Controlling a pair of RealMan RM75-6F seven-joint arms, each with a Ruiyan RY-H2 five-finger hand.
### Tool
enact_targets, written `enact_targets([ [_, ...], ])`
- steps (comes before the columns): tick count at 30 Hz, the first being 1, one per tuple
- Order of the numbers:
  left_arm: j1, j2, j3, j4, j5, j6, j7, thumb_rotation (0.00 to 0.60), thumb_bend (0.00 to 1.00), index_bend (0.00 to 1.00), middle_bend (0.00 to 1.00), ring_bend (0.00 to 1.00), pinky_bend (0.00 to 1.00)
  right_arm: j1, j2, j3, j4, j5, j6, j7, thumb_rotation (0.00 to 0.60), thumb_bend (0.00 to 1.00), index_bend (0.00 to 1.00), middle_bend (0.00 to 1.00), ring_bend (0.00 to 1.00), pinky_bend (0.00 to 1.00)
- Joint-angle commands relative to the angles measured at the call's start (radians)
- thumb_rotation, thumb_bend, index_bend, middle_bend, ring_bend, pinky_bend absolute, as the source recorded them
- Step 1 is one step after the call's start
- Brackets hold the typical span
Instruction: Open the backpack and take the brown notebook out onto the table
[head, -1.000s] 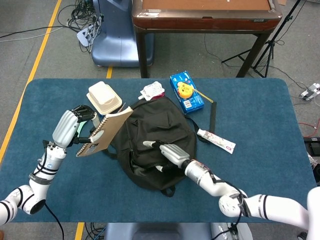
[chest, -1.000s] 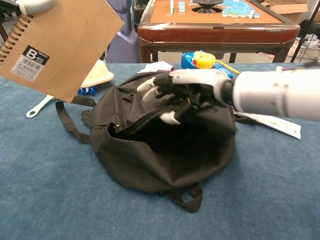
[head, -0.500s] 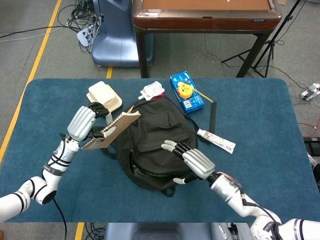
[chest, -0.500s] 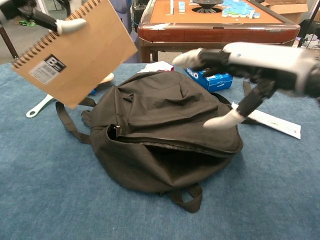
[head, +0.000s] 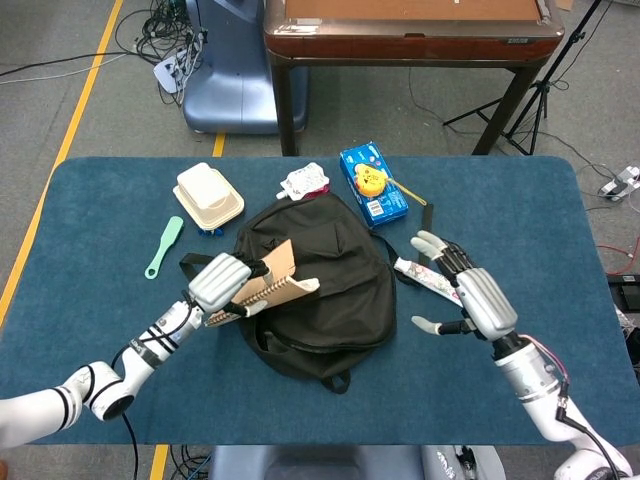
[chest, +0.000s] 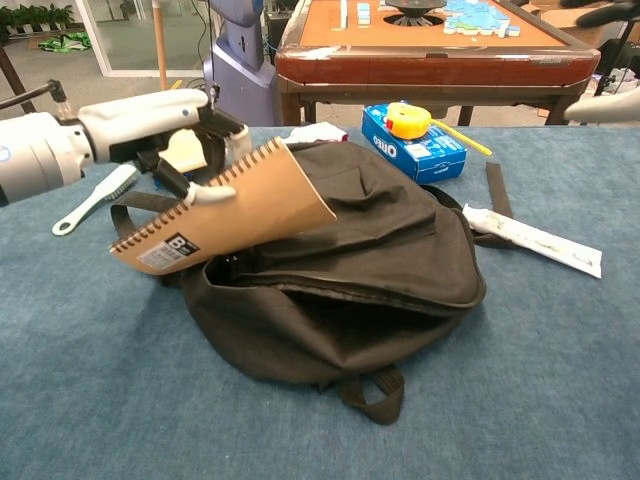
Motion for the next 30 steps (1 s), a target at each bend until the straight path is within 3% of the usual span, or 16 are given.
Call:
enact_targets([
  [1,0.009,0.075,-0.003,-0.127,-0.065,-0.038,0.052,0.6,0.24,0.22,0.25,0.29,0.32,-0.015,0.027,0.004,0.01,0.029,0.009,0.007,0.6,0.12,0.0,0.0,0.0,0.06],
  [5,0.051,0.136,-0.007,-0.194,-0.095,-0.004,0.064,0.6,0.23,0.15,0.21,0.25,0.3,-0.031,0.059,-0.003,0.014,0.059,0.003,0.03,0.6,0.12,0.0,0.0,0.0,0.06],
  [16,0.223,0.303,0.03,-0.312,-0.152,0.119,0.052,0.6,0.22,0.15,0.2,0.25,0.29,-0.082,0.104,-0.041,0.067,0.082,-0.001,0.097,0.6,0.12,0.0,0.02,0.0,0.06],
  [20,0.248,0.313,0.046,-0.309,-0.151,0.119,0.084,0.6,0.22,0.13,0.19,0.23,0.27,-0.091,0.098,-0.042,0.086,0.095,0.002,0.11,0.6,0.12,0.0,0.02,0.0,0.06],
  [25,0.284,0.313,0.021,-0.287,-0.185,0.17,0.138,0.6,0.21,0.12,0.16,0.2,0.26,-0.1,0.103,-0.052,0.106,0.094,0.003,0.079,0.6,0.12,0.0,0.03,0.0,0.06],
  [30,0.343,0.323,-0.003,-0.277,-0.265,0.231,0.174,0.6,0.21,0.12,0.16,0.2,0.26,-0.119,0.106,-0.066,0.134,0.094,0.022,0.026,0.6,0.24,0.0,0.14,0.01,0.09],
])
